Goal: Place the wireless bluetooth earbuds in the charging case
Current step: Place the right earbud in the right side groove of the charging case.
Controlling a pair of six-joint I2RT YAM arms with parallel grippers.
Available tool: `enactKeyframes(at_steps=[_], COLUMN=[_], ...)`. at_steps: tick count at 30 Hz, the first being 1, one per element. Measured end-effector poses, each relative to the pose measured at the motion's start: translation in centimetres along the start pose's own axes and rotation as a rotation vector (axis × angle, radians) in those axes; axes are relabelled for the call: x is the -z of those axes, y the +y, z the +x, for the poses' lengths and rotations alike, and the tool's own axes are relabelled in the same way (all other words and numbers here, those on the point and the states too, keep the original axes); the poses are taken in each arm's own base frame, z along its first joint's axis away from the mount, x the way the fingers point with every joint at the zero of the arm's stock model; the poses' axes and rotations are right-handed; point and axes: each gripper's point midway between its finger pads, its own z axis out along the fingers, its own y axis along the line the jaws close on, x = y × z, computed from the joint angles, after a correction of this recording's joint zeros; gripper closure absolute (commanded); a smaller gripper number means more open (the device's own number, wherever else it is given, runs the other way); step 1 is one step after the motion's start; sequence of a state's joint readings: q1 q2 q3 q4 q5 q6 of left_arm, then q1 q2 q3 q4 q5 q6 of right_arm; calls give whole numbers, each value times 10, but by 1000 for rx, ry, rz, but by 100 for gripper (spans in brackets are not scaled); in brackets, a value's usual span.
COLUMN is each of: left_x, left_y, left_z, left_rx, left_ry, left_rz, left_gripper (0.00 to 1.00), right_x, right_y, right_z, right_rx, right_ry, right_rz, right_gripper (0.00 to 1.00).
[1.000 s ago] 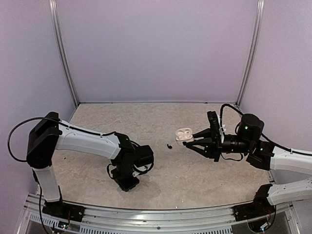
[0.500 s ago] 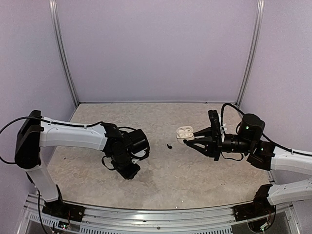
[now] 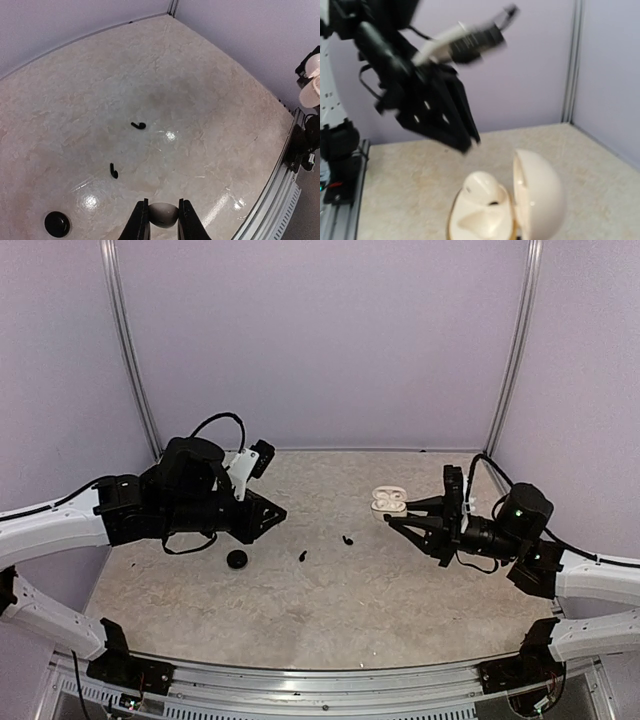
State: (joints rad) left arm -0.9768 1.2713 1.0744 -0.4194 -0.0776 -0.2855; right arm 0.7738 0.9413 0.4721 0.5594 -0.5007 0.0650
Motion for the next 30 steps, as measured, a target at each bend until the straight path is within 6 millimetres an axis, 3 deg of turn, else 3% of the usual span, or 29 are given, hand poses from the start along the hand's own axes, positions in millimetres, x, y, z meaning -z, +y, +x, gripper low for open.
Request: enactKeyframes(at_steps=[6,13,16,22,30], left_x=[46,71,72,49,40], left_y=[-40,-81,-97,-123,-138], left_z=[-57,-95,-102,-102,-110], left_rx=[-22,-49,-65,-114,-128], left_ry=[-343,-576,-632,-644,-684], left_rz=[131,233,265,277,284], left_gripper=[90,90,90,90,91], right_x=[-5,-16,-21,-30,-39], right_y=[-7,2,7,5,-5], right_z=[-9,-16,-19,-16,-13], right_rx=[53,153,196,231,210], right_ry=[-71,-127,-148,-146,-130], right_rz=[26,36,55,141,240], right_gripper=[100,100,100,100,100])
